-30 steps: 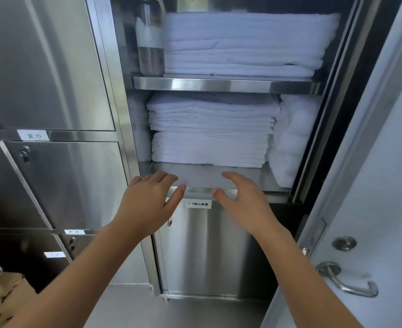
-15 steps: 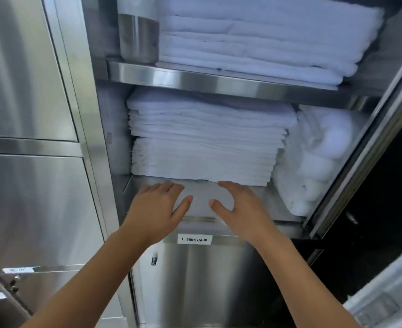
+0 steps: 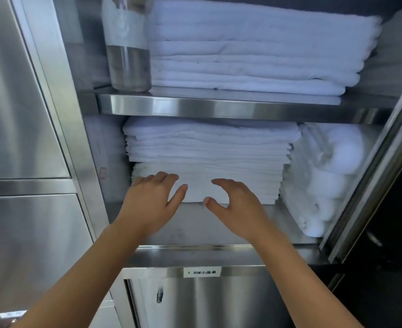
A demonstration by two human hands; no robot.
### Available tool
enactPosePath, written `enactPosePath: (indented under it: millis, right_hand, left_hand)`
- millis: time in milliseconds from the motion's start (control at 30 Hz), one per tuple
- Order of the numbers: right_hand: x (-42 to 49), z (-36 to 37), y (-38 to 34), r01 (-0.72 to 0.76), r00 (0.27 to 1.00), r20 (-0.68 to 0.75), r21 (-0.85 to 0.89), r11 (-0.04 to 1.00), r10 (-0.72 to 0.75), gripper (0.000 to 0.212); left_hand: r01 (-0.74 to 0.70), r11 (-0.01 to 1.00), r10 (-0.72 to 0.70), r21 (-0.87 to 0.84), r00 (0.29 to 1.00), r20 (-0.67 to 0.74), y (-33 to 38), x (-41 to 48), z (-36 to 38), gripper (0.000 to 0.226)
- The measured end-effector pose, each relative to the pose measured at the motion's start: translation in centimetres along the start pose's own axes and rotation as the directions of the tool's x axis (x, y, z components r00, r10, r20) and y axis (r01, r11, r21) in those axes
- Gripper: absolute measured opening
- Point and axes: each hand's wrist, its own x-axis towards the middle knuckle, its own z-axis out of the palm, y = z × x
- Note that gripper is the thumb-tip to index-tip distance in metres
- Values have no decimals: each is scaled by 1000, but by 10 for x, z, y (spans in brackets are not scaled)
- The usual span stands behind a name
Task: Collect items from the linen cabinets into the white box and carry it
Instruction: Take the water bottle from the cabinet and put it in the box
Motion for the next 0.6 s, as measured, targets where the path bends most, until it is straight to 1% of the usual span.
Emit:
enactPosePath:
  millis: [167, 333, 433, 533, 600]
  right_hand:
    - [31, -20, -19, 98, 995, -15, 50, 994, -97, 62]
    - [65, -62, -58, 258, 964, -105, 154, 954, -244, 59]
    - [89, -84, -85, 350, 933, -156, 167, 922, -325, 57]
    - [109, -98, -107, 408, 909, -161, 147, 901, -385, 58]
    - [120, -104, -118, 442, 893, -158, 144, 885, -420, 54]
  left_hand:
    - [73, 997, -72, 6, 995, -62, -11, 18, -35, 51]
    - [37, 999, -31, 27, 978, -208, -9, 38, -96, 50]
    - [14, 993, 16, 114, 965, -262, -7, 48, -132, 52]
    - [36, 987, 14, 155, 951, -310, -8, 52, -159, 49]
    - [61, 982, 2, 180, 944, -330, -9, 54, -172, 48]
